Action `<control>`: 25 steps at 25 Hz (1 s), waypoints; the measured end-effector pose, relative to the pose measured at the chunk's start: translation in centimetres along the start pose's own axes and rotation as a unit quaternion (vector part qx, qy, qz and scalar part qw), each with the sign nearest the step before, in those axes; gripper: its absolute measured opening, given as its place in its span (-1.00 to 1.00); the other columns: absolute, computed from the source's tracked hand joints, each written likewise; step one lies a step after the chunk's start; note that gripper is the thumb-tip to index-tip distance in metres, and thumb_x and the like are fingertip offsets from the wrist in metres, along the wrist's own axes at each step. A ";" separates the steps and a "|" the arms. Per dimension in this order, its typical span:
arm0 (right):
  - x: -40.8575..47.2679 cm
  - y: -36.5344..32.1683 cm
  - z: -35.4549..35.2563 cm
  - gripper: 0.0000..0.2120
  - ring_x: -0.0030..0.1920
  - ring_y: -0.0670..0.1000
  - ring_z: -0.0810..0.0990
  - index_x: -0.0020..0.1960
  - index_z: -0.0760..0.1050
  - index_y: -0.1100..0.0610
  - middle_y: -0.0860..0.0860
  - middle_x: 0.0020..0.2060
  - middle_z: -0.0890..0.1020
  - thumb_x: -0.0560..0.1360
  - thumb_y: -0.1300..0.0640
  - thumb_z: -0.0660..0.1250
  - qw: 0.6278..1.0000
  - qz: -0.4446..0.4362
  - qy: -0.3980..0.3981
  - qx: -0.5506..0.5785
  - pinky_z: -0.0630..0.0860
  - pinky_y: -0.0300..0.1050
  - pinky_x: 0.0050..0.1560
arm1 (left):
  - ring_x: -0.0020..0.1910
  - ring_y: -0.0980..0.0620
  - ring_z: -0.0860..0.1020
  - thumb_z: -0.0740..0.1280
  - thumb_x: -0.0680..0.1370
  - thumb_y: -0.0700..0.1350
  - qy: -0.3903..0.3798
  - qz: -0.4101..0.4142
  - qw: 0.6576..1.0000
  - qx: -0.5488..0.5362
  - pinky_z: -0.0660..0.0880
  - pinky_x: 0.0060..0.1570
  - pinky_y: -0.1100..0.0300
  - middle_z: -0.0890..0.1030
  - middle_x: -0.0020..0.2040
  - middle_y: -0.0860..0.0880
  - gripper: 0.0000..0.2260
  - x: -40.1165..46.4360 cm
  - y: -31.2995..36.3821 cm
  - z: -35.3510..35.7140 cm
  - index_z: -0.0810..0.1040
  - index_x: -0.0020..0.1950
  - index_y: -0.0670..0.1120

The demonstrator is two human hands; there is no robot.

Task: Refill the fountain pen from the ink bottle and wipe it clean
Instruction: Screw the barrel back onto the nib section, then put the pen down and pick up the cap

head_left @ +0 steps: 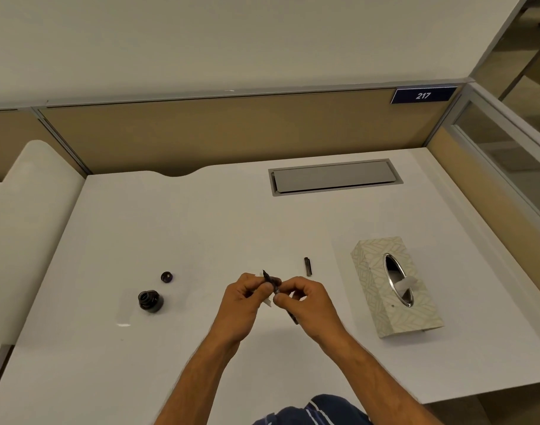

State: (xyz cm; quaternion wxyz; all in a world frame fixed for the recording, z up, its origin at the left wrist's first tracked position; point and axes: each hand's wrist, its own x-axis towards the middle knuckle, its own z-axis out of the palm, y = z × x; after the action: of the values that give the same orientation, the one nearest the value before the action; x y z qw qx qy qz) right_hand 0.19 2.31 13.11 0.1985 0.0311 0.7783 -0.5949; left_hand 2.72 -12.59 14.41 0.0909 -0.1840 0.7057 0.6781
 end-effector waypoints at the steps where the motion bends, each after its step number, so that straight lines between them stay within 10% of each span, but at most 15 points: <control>1: 0.5 0.3 -0.1 -0.94 -0.26 -0.08 0.52 -0.10 0.67 0.00 -0.15 -0.29 0.63 0.45 0.15 0.48 1.000 0.004 0.005 -0.002 0.52 -0.20 -0.22 | -0.34 0.30 0.49 0.31 0.59 -0.17 -0.001 -0.005 1.000 0.001 0.37 -0.15 0.29 0.52 -0.16 0.08 -0.80 0.5 -0.2 0.1 0.73 0.03 0.00; 21: 11.2 14.1 -1.3 -0.80 -0.33 -0.02 0.50 -0.06 0.43 0.18 0.00 -0.30 0.54 0.43 0.26 0.45 0.970 0.161 0.054 -0.174 0.47 -0.18 -0.31 | 0.24 -0.16 0.49 0.28 0.61 -0.16 -0.007 -0.104 0.992 0.076 0.48 0.24 -0.06 0.57 0.19 0.09 -0.75 9.2 -2.1 0.7 0.66 0.16 0.11; 25: 11.2 14.9 -0.7 -0.83 -0.32 -0.01 0.49 -0.15 0.39 0.16 -0.03 -0.31 0.50 0.45 0.28 0.39 0.961 0.138 0.069 -0.230 0.45 -0.12 -0.32 | -0.01 0.03 0.53 0.30 0.60 -0.18 -0.015 -0.102 0.992 0.076 0.51 0.12 0.03 0.59 0.13 0.05 -0.72 9.5 -2.6 0.4 0.66 0.15 0.16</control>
State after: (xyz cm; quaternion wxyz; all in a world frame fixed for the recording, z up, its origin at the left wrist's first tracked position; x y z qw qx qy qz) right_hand -6.08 5.19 -4.28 0.2258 0.1325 0.8942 -0.3631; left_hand -5.08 -13.53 8.41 0.1834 -0.2373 0.7315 0.6123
